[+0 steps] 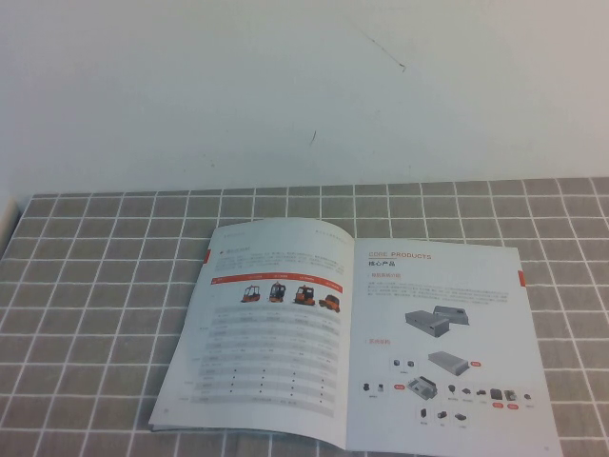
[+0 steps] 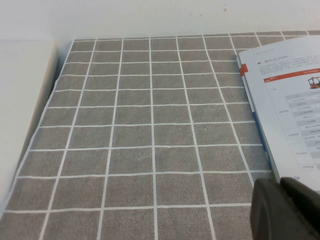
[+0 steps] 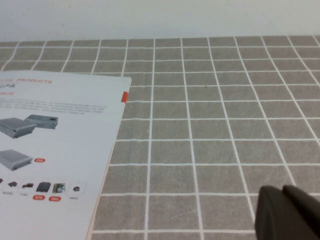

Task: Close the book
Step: 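Close the open booklet and leave it lying on the table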

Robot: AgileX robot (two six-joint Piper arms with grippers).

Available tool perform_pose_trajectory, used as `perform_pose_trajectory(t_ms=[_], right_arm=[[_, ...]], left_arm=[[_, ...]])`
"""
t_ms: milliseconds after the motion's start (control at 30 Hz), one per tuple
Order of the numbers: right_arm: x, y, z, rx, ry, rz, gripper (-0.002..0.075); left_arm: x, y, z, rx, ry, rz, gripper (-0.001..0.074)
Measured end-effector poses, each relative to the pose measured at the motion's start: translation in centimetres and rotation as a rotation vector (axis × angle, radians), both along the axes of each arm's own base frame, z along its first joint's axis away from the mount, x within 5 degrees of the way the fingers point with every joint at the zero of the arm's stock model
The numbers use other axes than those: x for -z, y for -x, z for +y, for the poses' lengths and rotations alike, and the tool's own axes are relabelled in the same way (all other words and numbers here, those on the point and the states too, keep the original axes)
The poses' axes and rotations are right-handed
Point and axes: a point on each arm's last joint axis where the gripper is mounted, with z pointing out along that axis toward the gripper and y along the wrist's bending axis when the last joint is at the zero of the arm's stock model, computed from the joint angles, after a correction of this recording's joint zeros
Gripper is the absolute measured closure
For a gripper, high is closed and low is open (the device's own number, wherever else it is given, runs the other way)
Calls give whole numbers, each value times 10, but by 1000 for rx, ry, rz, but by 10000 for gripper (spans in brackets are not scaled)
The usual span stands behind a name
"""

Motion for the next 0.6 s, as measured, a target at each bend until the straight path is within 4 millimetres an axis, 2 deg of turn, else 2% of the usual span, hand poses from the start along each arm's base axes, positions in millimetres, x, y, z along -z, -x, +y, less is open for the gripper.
perform_pose_trajectory(t_ms=[600], right_arm=[[0,0,-2,1,68,-3,729]], left_arm=[[0,0,0,-1,-16,-6,738]])
